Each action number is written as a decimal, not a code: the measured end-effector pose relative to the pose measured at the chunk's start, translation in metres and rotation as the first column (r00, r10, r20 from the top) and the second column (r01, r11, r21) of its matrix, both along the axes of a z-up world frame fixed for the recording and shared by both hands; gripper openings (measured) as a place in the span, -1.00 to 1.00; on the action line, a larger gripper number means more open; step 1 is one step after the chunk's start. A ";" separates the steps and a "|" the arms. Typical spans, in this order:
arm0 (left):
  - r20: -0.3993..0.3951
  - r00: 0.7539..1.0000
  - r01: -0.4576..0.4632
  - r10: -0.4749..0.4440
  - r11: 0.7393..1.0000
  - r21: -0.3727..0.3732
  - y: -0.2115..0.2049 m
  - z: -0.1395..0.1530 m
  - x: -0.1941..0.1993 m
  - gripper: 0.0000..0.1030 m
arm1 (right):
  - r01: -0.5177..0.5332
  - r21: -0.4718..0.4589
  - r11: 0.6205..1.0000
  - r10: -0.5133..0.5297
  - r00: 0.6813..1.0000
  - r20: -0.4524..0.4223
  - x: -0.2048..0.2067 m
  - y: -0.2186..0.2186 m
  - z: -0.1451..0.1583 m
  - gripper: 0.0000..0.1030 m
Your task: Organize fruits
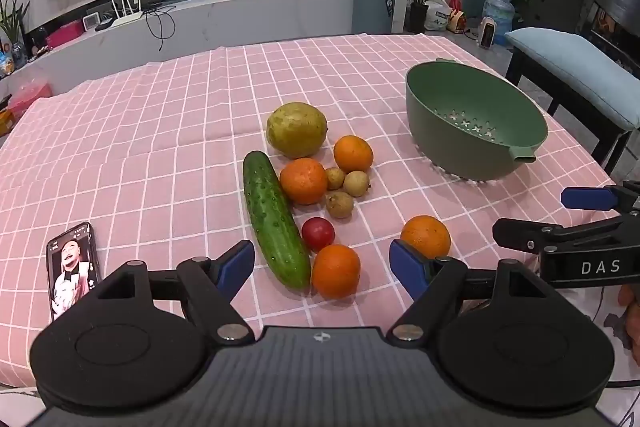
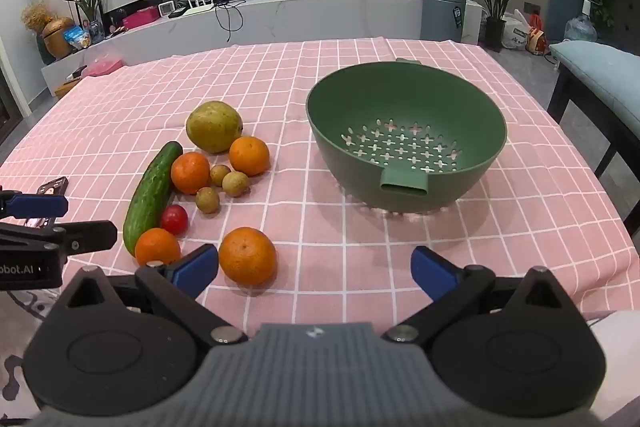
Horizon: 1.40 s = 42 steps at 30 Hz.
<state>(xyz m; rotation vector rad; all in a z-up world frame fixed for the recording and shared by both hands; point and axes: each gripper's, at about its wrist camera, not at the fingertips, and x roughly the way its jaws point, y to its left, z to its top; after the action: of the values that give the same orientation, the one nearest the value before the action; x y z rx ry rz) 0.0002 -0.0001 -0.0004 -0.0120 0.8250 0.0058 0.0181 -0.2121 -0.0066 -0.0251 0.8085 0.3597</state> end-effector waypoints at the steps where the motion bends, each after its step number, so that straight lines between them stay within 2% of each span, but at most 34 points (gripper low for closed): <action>1: -0.007 1.000 -0.003 0.003 1.000 0.000 0.000 0.000 0.000 0.75 | 0.002 0.023 1.000 -0.002 1.000 0.001 0.000 -0.001 -0.001 0.91; 7: -0.006 1.000 -0.003 0.003 1.000 -0.003 -0.005 0.005 0.000 0.65 | -0.001 0.020 1.000 0.001 1.000 0.008 -0.002 0.000 -0.001 0.91; 11: -0.016 1.000 0.000 0.000 1.000 -0.001 -0.003 -0.003 0.000 0.56 | -0.001 0.026 1.000 0.001 1.000 0.012 -0.002 -0.006 -0.002 0.91; 42: 0.015 0.999 0.028 -0.028 0.999 -0.021 -0.003 -0.002 0.000 0.56 | 0.008 0.035 0.999 -0.009 1.000 0.018 -0.003 -0.004 -0.002 0.91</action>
<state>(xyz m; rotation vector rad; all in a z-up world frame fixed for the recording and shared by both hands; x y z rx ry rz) -0.0001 -0.0029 -0.0029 -0.0205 0.8103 -0.0298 0.0152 -0.2156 -0.0091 0.0071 0.7837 0.3648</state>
